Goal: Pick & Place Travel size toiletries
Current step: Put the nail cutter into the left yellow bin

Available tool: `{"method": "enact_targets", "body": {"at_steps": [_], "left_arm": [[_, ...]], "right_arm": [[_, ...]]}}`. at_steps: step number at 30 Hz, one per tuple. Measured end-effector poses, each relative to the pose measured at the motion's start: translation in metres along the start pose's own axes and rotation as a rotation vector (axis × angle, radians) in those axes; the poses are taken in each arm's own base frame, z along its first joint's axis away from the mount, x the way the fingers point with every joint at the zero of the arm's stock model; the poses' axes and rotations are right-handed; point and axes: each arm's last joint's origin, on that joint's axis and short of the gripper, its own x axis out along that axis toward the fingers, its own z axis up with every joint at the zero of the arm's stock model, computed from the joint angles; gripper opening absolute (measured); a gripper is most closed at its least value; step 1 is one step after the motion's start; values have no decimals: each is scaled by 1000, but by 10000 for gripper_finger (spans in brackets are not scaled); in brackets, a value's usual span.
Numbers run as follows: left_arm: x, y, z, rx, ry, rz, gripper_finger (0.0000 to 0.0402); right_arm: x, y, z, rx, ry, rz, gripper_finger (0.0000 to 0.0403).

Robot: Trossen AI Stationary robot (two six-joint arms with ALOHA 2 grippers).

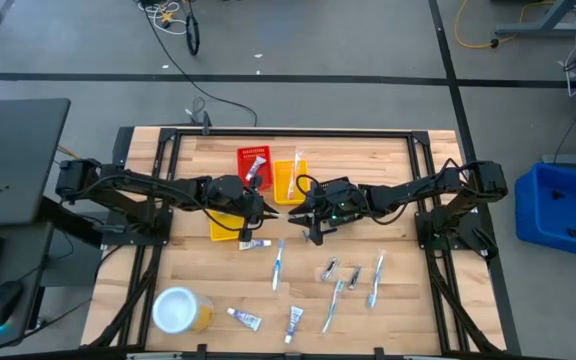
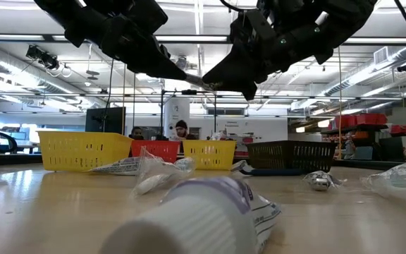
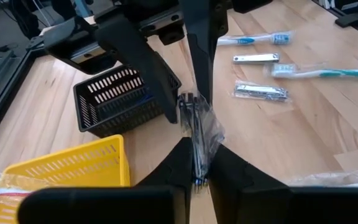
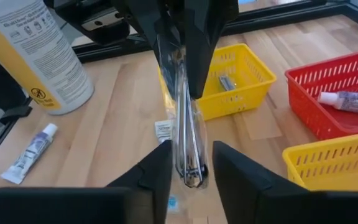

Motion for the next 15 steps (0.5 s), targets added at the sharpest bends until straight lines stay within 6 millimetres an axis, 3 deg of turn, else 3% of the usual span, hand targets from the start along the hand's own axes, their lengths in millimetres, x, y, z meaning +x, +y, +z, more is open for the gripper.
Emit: {"method": "enact_targets", "body": {"at_steps": [10, 15], "left_arm": [[-1, 0, -7, -4, 90, 50, 34], [-13, 0, -11, -61, 183, 97, 41]], "right_arm": [[0, -4, -3, 2, 29, -49, 209], [-1, -7, -8, -1, 73, -129, 232]]}}
